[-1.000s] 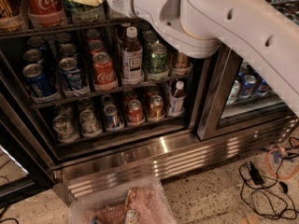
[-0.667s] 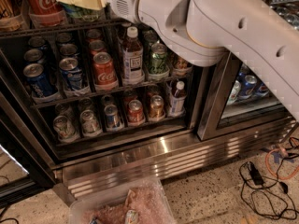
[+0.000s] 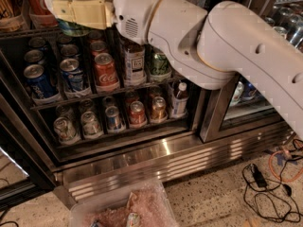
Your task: Pick green can from top shelf of fridge
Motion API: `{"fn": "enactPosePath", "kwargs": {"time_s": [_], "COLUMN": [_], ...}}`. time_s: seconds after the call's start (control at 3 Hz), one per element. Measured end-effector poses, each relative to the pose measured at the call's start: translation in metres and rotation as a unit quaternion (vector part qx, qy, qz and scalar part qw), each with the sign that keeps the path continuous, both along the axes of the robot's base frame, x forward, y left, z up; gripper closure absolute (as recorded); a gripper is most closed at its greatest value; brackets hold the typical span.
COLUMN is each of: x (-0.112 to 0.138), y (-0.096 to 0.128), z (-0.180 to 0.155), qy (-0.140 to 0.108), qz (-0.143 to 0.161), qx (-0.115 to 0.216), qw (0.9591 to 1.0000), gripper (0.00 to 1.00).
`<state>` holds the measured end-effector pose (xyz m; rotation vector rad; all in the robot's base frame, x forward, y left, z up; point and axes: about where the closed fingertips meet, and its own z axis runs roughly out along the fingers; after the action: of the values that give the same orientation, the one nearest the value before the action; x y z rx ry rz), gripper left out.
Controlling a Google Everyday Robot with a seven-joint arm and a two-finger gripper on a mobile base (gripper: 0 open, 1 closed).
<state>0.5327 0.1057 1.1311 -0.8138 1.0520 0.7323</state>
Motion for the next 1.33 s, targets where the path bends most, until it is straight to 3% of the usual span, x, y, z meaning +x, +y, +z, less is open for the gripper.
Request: {"fn": "enactPosePath", "kwargs": {"time_s": [0.67,1.33], "x": [-0.033,-0.046], "y": [-0.010,-0.023], "z": [-0.032,-0.058], "qy": [0.057,0.085], "qz": [0.016,0.032], "qx": [0.006,0.004], "qw": [0.9982,0.9959], "gripper": [1.00,1.00]}}
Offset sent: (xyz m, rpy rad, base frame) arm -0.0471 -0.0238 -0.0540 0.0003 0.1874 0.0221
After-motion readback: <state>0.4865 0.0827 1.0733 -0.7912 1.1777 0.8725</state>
